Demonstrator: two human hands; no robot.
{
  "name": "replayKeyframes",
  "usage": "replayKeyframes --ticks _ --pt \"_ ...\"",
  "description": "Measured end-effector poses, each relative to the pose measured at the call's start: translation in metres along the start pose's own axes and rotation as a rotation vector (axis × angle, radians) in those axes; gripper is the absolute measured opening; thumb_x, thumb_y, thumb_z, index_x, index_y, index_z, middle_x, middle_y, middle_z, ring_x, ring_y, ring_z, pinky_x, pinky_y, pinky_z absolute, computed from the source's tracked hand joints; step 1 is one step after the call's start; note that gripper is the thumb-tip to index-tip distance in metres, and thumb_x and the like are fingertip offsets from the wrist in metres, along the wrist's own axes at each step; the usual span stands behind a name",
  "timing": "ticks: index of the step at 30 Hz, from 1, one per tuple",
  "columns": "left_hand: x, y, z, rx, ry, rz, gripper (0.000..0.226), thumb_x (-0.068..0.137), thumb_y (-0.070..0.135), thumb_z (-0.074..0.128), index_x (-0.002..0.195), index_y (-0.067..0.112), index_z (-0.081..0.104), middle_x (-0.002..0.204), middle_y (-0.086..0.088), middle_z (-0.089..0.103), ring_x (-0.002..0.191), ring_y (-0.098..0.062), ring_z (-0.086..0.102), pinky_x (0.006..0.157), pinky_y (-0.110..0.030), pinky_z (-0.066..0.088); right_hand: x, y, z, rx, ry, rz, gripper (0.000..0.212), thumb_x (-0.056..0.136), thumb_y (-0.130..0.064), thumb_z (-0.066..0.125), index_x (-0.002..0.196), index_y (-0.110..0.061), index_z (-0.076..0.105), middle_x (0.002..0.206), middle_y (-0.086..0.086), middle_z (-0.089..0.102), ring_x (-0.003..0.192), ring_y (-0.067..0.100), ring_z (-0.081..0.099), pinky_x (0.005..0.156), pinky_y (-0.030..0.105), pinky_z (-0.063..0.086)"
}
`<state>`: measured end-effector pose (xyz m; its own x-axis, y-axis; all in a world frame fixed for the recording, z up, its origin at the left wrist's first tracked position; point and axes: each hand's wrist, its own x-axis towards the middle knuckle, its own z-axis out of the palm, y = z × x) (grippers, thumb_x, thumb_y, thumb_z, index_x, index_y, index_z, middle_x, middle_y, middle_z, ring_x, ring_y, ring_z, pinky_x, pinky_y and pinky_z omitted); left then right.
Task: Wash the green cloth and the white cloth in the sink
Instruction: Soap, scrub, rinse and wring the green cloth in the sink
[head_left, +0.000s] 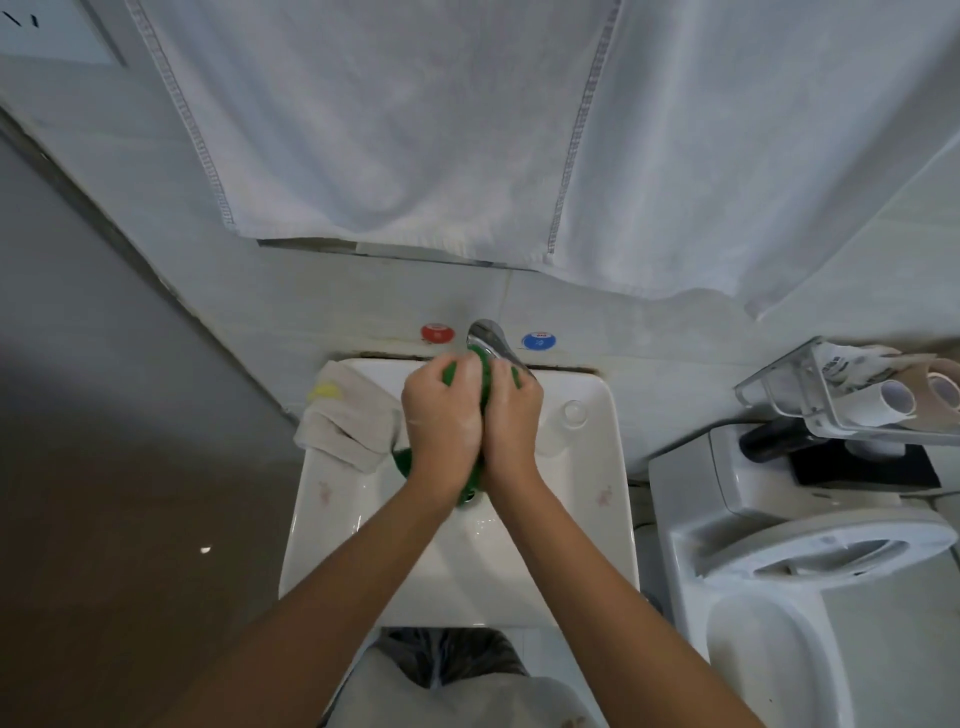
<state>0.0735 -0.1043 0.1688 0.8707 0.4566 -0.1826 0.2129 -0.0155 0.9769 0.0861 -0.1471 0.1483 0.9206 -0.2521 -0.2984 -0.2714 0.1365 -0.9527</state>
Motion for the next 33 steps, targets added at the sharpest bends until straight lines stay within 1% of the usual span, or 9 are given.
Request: replayKeyframes --ticks 4,9,13,18,23,24,26,28,33 --pt "0.031 -0.003 -0.022 -0.007 -0.033 -0.029 0.032 0.087 0.023 0.059 0.059 0.011 0.052 0.058 -0.006 0.049 0.058 -0.020 0.048 0.059 -0.041 0.045 -0.019 0.009 -0.015 -0.188 -0.276 -0.019 0.025 0.088 -0.014 0.053 0.064 -0.009 0.054 0.061 0.007 0.050 0.061 0.019 0.049 0.060 0.032 0.044" --pt "0.036 0.010 -0.042 0.136 -0.261 0.068 0.025 0.086 0.021 0.066 0.063 0.014 0.059 0.056 0.005 0.056 0.051 -0.004 0.053 0.053 -0.019 0.044 -0.002 -0.004 -0.046 -0.220 -0.277 -0.032 0.037 0.093 -0.014 0.058 0.057 -0.016 0.048 0.051 -0.011 0.050 0.052 0.003 0.051 0.053 0.018 0.042" --pt "0.054 0.020 -0.066 0.485 -0.412 0.162 0.016 0.080 0.010 0.068 0.070 0.014 0.056 0.064 0.002 0.054 0.050 0.000 0.050 0.046 -0.010 0.037 0.006 -0.013 -0.068 -0.430 -0.423 -0.092 0.015 0.087 -0.018 0.068 0.075 -0.020 0.060 0.079 -0.002 0.065 0.074 0.008 0.066 0.062 0.021 0.053" --pt "0.070 0.025 -0.084 0.669 -0.593 0.174 0.025 0.077 0.000 0.064 0.079 0.021 0.051 0.073 -0.003 0.056 0.061 -0.012 0.052 0.046 -0.013 0.037 0.025 -0.028 -0.082 -0.742 -0.543 -0.054 0.013 0.078 -0.029 0.076 0.089 -0.029 0.070 0.084 -0.006 0.070 0.078 0.008 0.066 0.075 0.029 0.056" --pt "0.071 0.014 -0.090 1.021 -0.701 0.235 0.043 0.083 0.015 0.068 0.122 0.021 0.054 0.099 0.003 0.058 0.086 -0.017 0.058 0.070 -0.024 0.046 0.035 -0.040 -0.083 -1.207 -0.697 0.046 0.024 0.078 -0.044 0.073 0.078 -0.021 0.067 0.071 -0.004 0.062 0.067 0.012 0.057 0.068 0.028 0.048" --pt "0.071 0.012 -0.091 1.117 -0.726 0.262 0.038 0.083 0.018 0.068 0.119 0.017 0.058 0.103 0.002 0.060 0.091 -0.019 0.059 0.076 -0.028 0.048 0.035 -0.041 -0.083 -1.235 -0.703 0.040 0.024 0.078 -0.046 0.072 0.075 -0.024 0.063 0.072 -0.004 0.061 0.069 0.012 0.057 0.069 0.029 0.048" --pt "0.072 0.008 -0.094 1.207 -0.753 0.283 0.009 0.080 0.022 0.068 0.088 0.018 0.065 0.088 0.003 0.062 0.081 -0.018 0.059 0.071 -0.032 0.049 0.036 -0.040 -0.084 -1.241 -0.710 0.024 0.023 0.078 -0.045 0.072 0.072 -0.027 0.059 0.072 -0.005 0.060 0.067 0.012 0.056 0.066 0.029 0.047" --pt "0.071 0.003 -0.096 1.212 -0.762 0.266 0.020 0.076 0.026 0.070 0.066 0.021 0.052 0.073 0.004 0.056 0.068 -0.015 0.054 0.061 -0.032 0.044 0.034 -0.038 -0.085 -1.165 -0.716 0.062 0.019 0.078 -0.039 0.071 0.072 -0.025 0.061 0.067 -0.006 0.059 0.062 0.010 0.053 0.060 0.024 0.043" --pt "0.068 -0.001 -0.099 0.865 -0.882 0.032 0.022 0.064 0.027 0.064 0.063 0.012 0.048 0.061 -0.001 0.046 0.056 -0.012 0.044 0.054 -0.029 0.034 0.027 -0.028 -0.087 -0.730 -0.659 0.214 0.003 0.083 -0.016 0.068 0.085 -0.016 0.067 0.079 0.002 0.065 0.076 0.015 0.061 0.072 0.025 0.049"
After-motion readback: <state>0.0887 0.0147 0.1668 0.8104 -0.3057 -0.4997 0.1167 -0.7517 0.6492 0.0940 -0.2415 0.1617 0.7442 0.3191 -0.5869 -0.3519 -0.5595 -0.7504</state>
